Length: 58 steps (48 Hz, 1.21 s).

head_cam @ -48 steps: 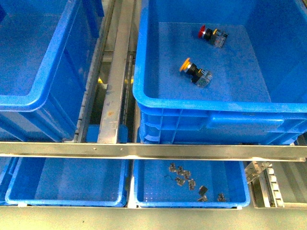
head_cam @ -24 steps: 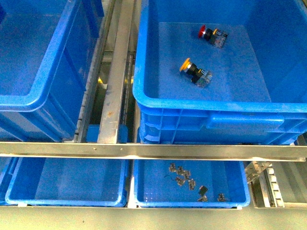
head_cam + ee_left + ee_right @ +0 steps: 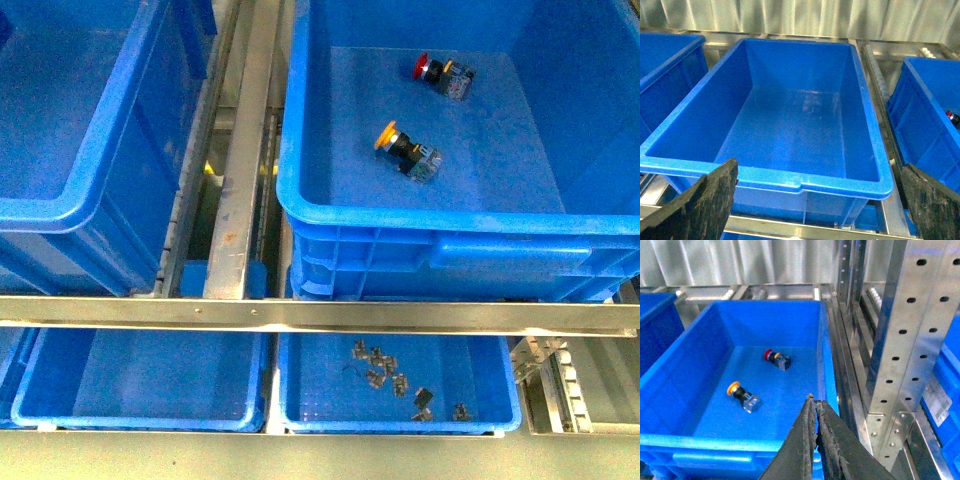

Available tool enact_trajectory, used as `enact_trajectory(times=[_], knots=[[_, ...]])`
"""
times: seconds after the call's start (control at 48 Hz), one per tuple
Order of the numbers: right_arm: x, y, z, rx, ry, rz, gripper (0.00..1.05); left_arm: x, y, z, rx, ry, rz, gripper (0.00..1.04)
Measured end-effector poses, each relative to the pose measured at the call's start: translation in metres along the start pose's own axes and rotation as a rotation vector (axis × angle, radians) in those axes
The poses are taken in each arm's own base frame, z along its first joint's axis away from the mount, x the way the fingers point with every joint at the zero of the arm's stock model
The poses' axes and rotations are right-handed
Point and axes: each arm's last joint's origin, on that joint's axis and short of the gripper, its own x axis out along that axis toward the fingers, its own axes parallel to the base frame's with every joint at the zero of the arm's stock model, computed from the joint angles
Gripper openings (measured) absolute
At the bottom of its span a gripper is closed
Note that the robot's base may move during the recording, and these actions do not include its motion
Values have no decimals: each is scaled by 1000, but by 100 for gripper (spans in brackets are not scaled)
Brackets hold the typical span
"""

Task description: Pick red and yellow buttons and place in box

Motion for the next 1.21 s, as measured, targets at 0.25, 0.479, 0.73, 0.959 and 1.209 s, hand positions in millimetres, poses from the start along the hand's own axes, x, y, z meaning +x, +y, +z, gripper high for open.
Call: enact_trajectory(times=[0.25, 0.479, 0.73, 0.959, 1.209], knots=[[0, 0, 0, 0, 3, 0, 3, 0, 0, 0, 0, 0, 0, 97], [0, 0, 0, 0, 3, 0, 25, 0, 0, 0, 0, 0, 0, 97], [0, 0, 0, 0, 3, 0, 74, 0, 0, 0, 0, 0, 0, 97], [0, 0, 0, 0, 3, 0, 98, 0, 0, 0, 0, 0, 0, 97], [0, 0, 0, 0, 3, 0, 98, 0, 0, 0, 0, 0, 0, 97]])
